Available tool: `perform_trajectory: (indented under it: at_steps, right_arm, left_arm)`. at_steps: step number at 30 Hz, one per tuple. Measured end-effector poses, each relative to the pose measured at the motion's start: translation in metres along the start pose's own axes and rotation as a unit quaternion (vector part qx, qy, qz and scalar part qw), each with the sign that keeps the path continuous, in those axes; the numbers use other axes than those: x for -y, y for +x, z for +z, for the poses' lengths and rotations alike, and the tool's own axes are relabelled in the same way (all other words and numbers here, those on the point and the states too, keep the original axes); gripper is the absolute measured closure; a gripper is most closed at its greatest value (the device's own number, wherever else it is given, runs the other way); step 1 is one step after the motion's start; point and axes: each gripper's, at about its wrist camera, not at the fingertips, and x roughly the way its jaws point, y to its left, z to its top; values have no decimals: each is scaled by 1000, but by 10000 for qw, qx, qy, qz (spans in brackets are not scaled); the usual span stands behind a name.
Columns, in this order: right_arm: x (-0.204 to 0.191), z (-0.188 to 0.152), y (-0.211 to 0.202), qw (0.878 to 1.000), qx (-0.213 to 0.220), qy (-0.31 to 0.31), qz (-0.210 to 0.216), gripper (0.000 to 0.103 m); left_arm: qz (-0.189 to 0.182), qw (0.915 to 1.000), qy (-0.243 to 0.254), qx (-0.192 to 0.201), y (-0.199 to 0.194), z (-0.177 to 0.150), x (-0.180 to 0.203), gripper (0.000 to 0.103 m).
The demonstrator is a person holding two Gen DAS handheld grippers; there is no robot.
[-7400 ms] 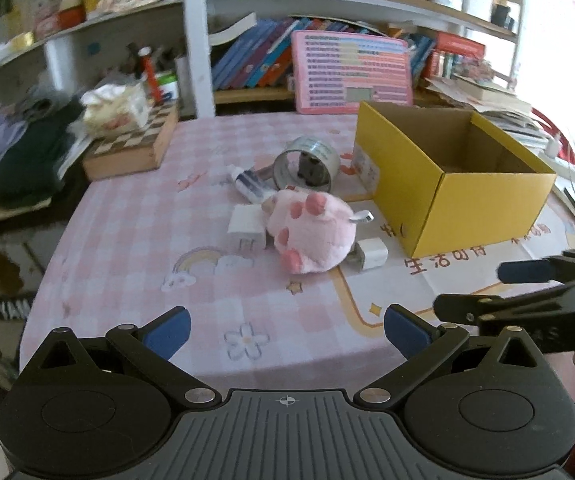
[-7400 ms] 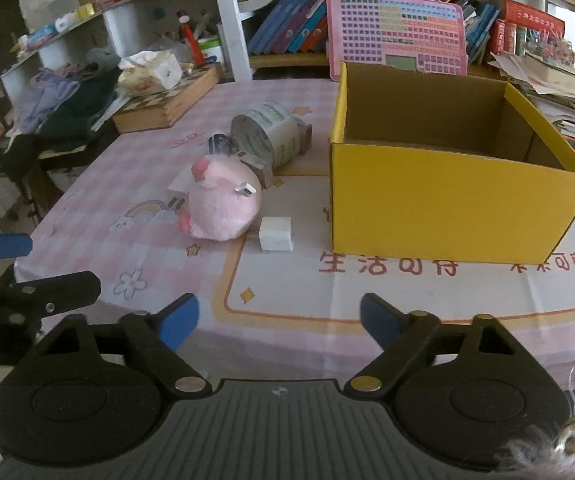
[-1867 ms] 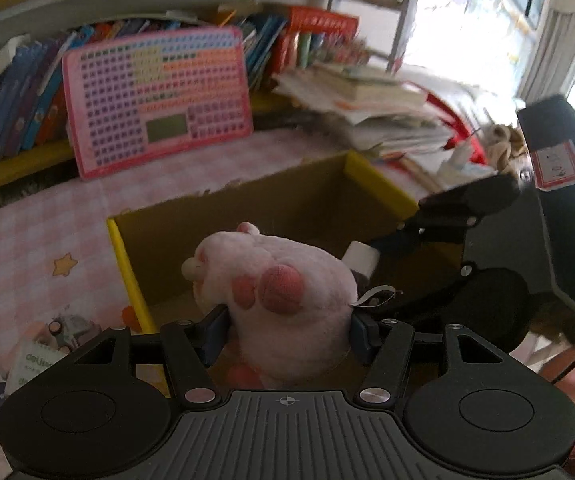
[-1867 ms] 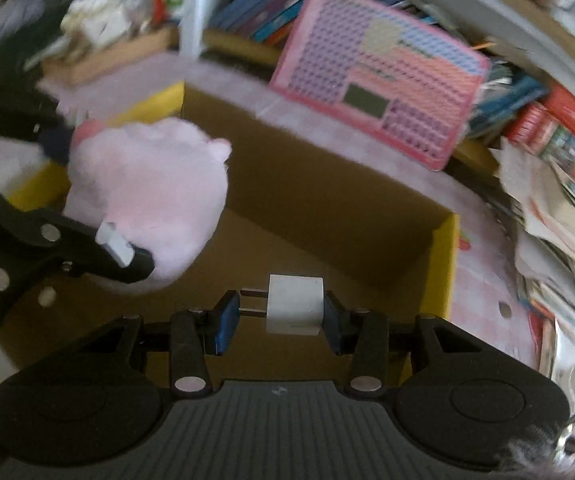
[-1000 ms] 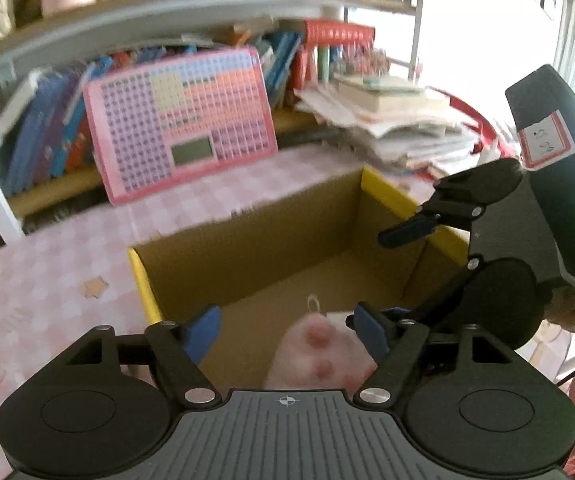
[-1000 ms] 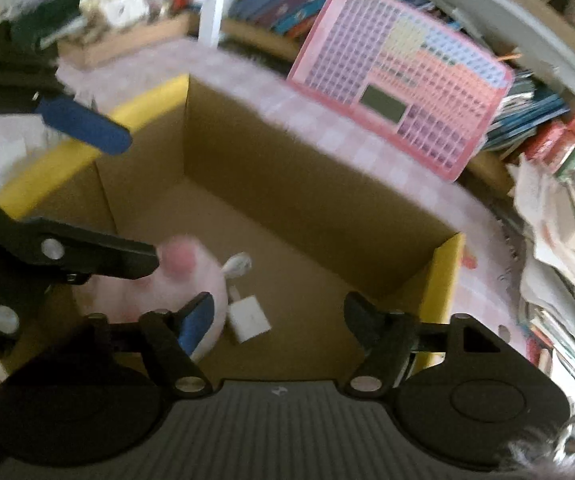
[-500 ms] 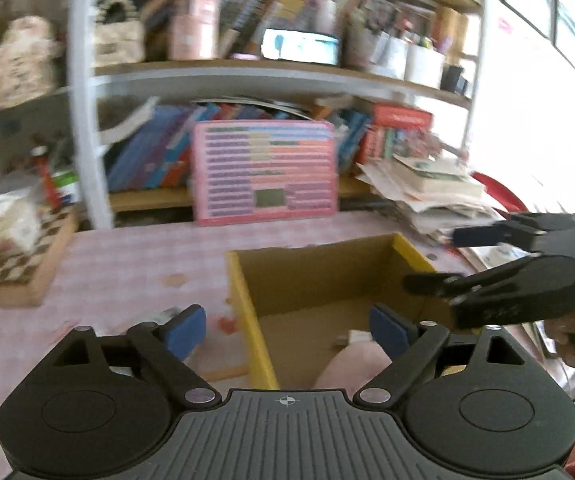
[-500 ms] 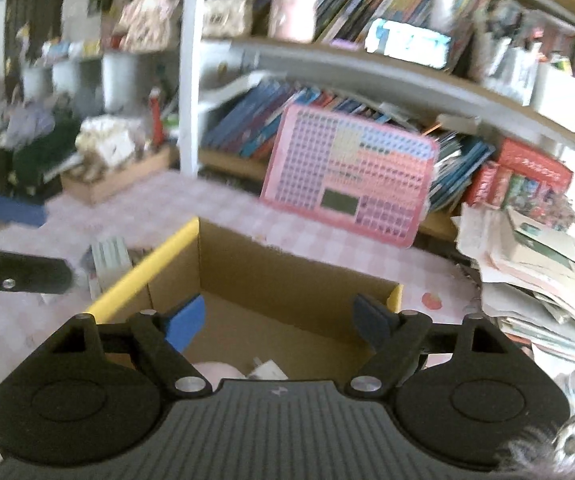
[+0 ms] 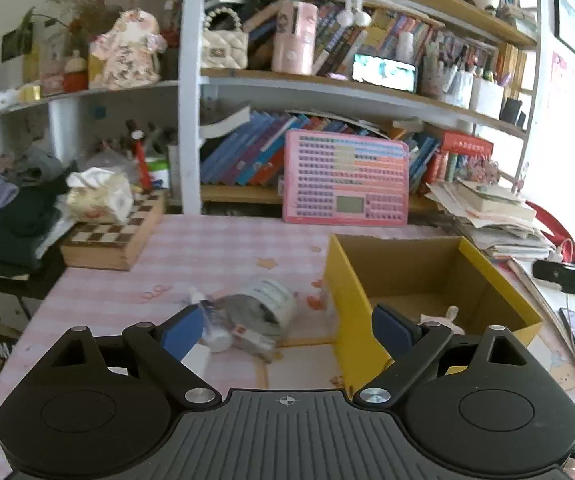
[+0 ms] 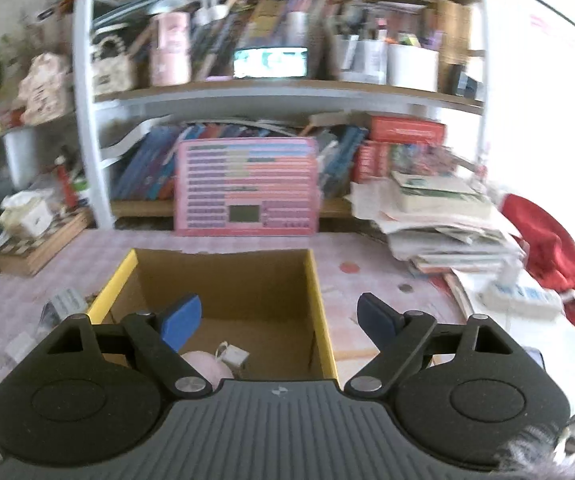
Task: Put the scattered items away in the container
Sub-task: 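Withdraw both tools from the box toward the remaining items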
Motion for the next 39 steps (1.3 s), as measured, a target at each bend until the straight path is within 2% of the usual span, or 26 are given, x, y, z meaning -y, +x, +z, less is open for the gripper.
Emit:
perform_trajectory:
  at_steps: [5,15,29,39]
  right_arm:
    - [-17,-15,-27,9989,152,171,-416,14]
    - [-63,-48,-56,9956,-80,399,-843,12]
    - [-127,-82,-67,9947,-597,234,-802,8]
    - [-161,-101,-66,9934,-1013,66,-535,8]
  left_arm:
    - [-10,9999,-132,-100,-12,-11,-29,7]
    - [2,9997,-159,-178,-27,-22,-73,6]
    - [-284,9979,11,-588,-26,-45,-111,6]
    - [-392,9947,79,-943,-28,-63,-131,6]
